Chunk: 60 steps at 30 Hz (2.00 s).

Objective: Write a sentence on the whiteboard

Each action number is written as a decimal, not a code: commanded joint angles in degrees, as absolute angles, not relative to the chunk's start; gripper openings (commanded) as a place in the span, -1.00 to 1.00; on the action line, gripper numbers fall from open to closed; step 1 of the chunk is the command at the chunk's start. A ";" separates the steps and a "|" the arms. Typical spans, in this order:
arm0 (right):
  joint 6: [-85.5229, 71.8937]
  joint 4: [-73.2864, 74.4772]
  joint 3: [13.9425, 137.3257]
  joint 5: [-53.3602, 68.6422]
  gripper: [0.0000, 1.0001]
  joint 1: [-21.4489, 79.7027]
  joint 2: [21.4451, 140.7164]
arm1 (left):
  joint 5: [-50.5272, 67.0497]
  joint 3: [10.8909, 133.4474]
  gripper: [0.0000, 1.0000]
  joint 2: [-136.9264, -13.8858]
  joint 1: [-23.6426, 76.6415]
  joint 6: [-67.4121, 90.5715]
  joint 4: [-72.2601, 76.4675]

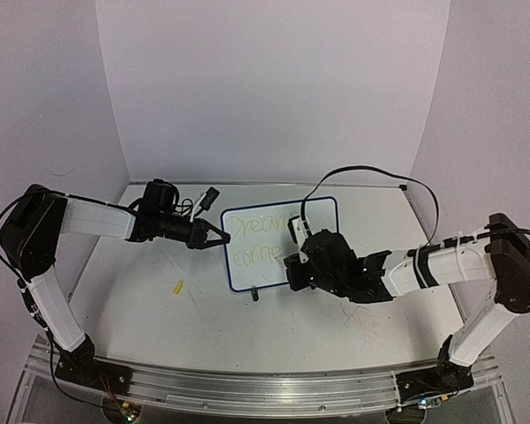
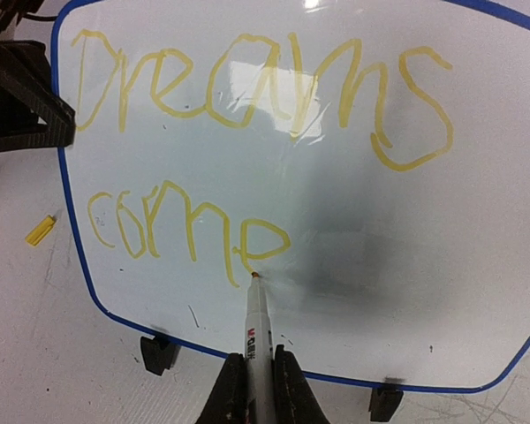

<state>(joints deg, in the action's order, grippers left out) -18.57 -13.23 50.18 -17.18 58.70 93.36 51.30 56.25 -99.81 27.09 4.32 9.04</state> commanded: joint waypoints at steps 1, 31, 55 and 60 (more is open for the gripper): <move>-19.19 -10.56 48.71 -21.70 -1.00 58.14 90.69 | 48.98 57.82 -1.00 -100.98 27.74 1.88 8.00; -10.29 -12.04 47.70 -14.44 -1.00 56.64 82.88 | 47.86 57.98 -1.00 -100.92 27.81 1.66 7.83; -11.52 -14.54 48.75 -16.46 -1.00 54.22 85.01 | 48.49 57.97 -1.00 -100.81 27.77 1.80 7.75; -11.93 -14.34 49.14 -17.36 -1.00 53.80 85.42 | 48.60 58.09 -1.00 -101.12 27.78 1.77 7.76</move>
<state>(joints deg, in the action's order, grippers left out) -11.23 -12.82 46.61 -15.63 54.27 84.90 51.35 56.27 -99.81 27.11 4.29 9.01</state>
